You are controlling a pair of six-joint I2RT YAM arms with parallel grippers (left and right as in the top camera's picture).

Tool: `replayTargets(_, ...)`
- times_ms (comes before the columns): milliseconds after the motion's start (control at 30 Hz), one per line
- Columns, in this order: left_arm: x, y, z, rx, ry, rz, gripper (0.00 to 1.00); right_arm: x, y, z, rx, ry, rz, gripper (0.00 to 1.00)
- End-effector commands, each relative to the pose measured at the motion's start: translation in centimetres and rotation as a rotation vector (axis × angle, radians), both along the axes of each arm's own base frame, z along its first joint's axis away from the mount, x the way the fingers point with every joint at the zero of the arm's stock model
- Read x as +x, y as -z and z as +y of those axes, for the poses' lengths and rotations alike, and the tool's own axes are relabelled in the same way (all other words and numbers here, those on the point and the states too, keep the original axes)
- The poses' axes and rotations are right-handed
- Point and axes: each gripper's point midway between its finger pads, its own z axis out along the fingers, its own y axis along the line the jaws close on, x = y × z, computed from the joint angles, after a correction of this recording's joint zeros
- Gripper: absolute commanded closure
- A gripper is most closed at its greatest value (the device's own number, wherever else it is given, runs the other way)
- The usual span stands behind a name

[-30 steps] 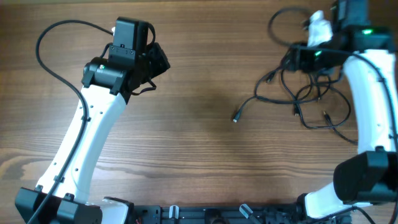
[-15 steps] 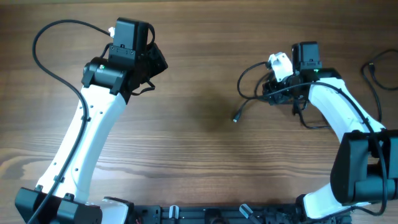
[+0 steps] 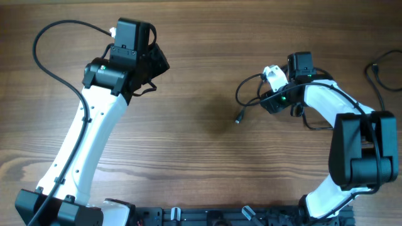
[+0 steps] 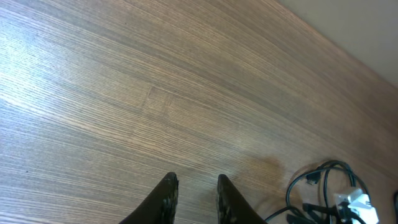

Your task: Untangle cables

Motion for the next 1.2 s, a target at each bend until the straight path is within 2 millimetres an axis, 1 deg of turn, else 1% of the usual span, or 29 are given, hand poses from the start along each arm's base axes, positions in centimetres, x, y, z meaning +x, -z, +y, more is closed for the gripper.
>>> replayTargets(0,0.0,-1.0,0.4,0.01,0.0,-0.028,0.77,-0.2,1.3,0.7,0.044,0.04,0.039,0.45)
replayTargets(33,0.0,-0.9,0.4,0.01,0.0,-0.027,0.77,-0.1,1.2,0.7,0.05,0.061,0.038,0.45)
replayTargets(100,0.0,-0.9,0.4,0.01,0.0,-0.027,0.76,-0.1,1.2,0.7,0.055,0.083,0.044,0.53)
replayTargets(133,0.0,-0.9,0.4,0.01,0.0,-0.027,0.76,-0.1,1.2,0.7,0.059,0.101,0.05,0.7)
replayTargets(200,0.0,-0.9,0.4,0.01,0.0,-0.027,0.76,0.2,1.1,0.7,0.077,0.165,0.057,0.96)
replayTargets(267,0.1,-1.0,0.4,0.008,-0.001,-0.033,0.75,1.3,0.2,0.7,0.12,0.304,0.064,0.96)
replayTargets(300,0.2,-1.1,0.4,0.007,0.0,-0.037,0.75,2.2,-1.0,0.8,0.141,0.363,0.056,0.96)
replayTargets(333,0.3,-1.1,0.3,0.006,-0.001,-0.041,0.75,2.8,-2.1,0.7,0.149,0.379,0.046,0.96)
replayTargets(367,0.3,-1.2,0.3,0.006,-0.001,-0.041,0.75,3.7,-4.2,0.2,0.148,0.404,0.029,0.96)
replayTargets(433,0.3,-1.1,0.3,0.006,0.0,-0.041,0.75,4.9,-7.7,-1.3,0.127,0.466,-0.004,0.96)
replayTargets(500,0.3,-1.2,0.4,0.006,0.0,-0.041,0.75,6.0,-12.3,-4.2,0.078,0.566,-0.064,0.96)
replayTargets(533,0.3,-1.2,0.4,0.006,-0.001,-0.041,0.74,6.4,-14.4,-5.5,0.062,0.612,-0.096,0.96)
replayTargets(567,0.3,-1.2,0.4,0.006,-0.001,-0.041,0.74,6.6,-16.9,-7.3,0.042,0.672,-0.135,0.96)
replayTargets(600,0.3,-1.2,0.4,0.006,-0.001,-0.041,0.74,6.6,-18.3,-8.3,0.034,0.708,-0.159,0.96)
replayTargets(633,0.3,-1.2,0.4,0.006,-0.001,-0.041,0.74,6.6,-21.1,-10.7,0.026,0.796,-0.209,0.96)
replayTargets(700,0.3,-1.2,0.4,0.006,0.0,-0.041,0.74,6.3,-24.3,-13.5,0.032,0.864,-0.276,0.96)
replayTargets(767,0.3,-1.2,0.3,0.006,0.0,-0.042,0.74,5.9,-27.0,-16.7,0.042,0.945,-0.347,0.96)
replayTargets(800,0.3,-1.2,0.4,0.005,-0.001,-0.044,0.74,5.6,-28.6,-18.7,0.049,0.994,-0.39,0.95)
replayTargets(900,0.5,-1.4,0.3,0.001,-0.001,-0.056,0.73,4.9,-33.6,-23.8,0.061,1.09,-0.538,0.96)
replayTargets(933,0.6,-1.5,0.1,-0.005,0.004,-0.06,0.72,4.4,-36.0,-25.8,0.057,1.128,-0.608,0.95)
replayTargets(1000,0.7,-1.6,-0.2,-0.021,0.015,-0.066,0.72,3.5,-39.4,-28.2,0.042,1.159,-0.712,0.96)
replayTargets(1033,0.7,-1.7,-0.3,-0.026,0.018,-0.068,0.72,3.3,-40.5,-28.8,0.032,1.159,-0.747,0.96)
replayTargets(1100,0.8,-1.8,-0.3,-0.027,0.018,-0.073,0.72,2.5,-43.6,-30.1,0.023,1.177,-0.838,0.96)
replayTargets(1167,0.9,-1.8,-0.4,-0.028,0.018,-0.076,0.72,2.0,-45.7,-30.9,0.018,1.185,-0.907,0.96)
